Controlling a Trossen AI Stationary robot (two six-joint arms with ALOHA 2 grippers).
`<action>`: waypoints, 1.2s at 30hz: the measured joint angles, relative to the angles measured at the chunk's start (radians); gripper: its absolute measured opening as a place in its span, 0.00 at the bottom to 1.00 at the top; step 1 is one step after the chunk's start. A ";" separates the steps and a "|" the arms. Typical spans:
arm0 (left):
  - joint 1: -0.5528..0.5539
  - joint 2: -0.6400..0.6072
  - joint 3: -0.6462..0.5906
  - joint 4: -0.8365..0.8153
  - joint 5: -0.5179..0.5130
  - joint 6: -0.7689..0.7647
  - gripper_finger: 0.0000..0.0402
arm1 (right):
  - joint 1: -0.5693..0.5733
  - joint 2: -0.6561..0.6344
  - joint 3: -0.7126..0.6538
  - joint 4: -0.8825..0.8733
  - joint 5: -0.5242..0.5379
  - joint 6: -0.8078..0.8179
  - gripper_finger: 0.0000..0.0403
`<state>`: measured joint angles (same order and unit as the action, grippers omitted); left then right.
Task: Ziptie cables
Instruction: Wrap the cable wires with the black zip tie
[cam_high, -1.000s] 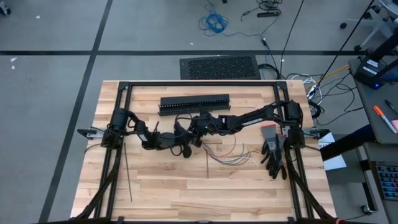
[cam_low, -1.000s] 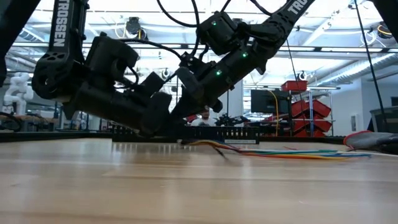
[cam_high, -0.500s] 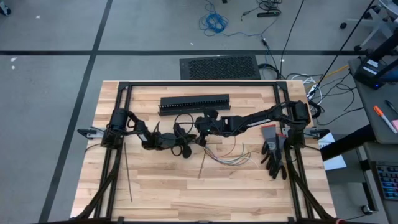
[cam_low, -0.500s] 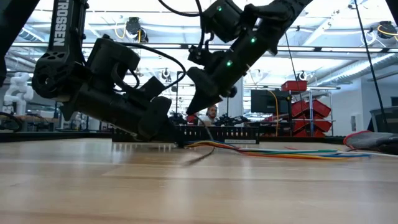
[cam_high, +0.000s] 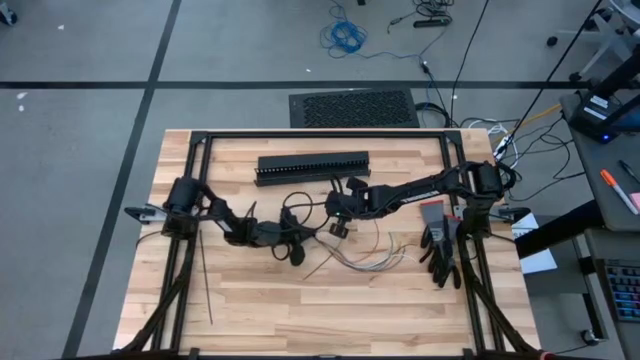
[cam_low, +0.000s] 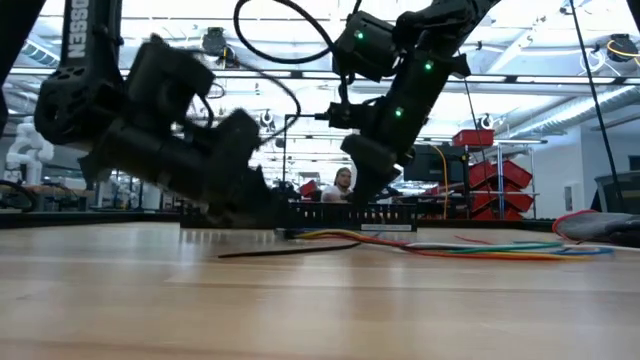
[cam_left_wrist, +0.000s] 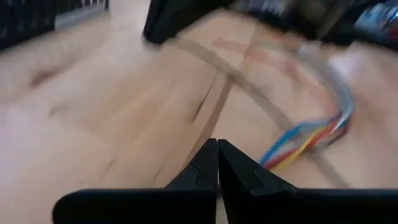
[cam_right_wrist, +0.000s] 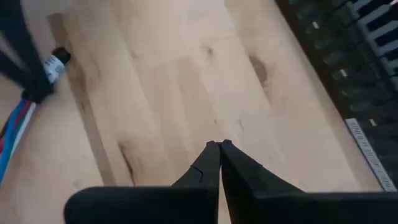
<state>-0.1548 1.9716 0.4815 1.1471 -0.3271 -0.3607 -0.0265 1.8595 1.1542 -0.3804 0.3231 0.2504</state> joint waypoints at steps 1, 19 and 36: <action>-0.002 -0.015 0.000 0.006 0.000 0.000 0.03 | -0.003 0.000 0.000 0.002 -0.018 0.000 0.00; 0.030 -0.054 0.173 -0.214 -0.006 -0.026 0.21 | -0.024 0.001 0.000 0.118 -0.041 0.045 0.00; 0.102 0.071 0.184 -0.009 0.039 -0.186 0.46 | -0.021 0.001 0.000 0.187 -0.041 0.039 0.00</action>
<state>-0.0525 2.0430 0.6651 1.1380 -0.2882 -0.5465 -0.0475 1.8606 1.1542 -0.1935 0.2824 0.2897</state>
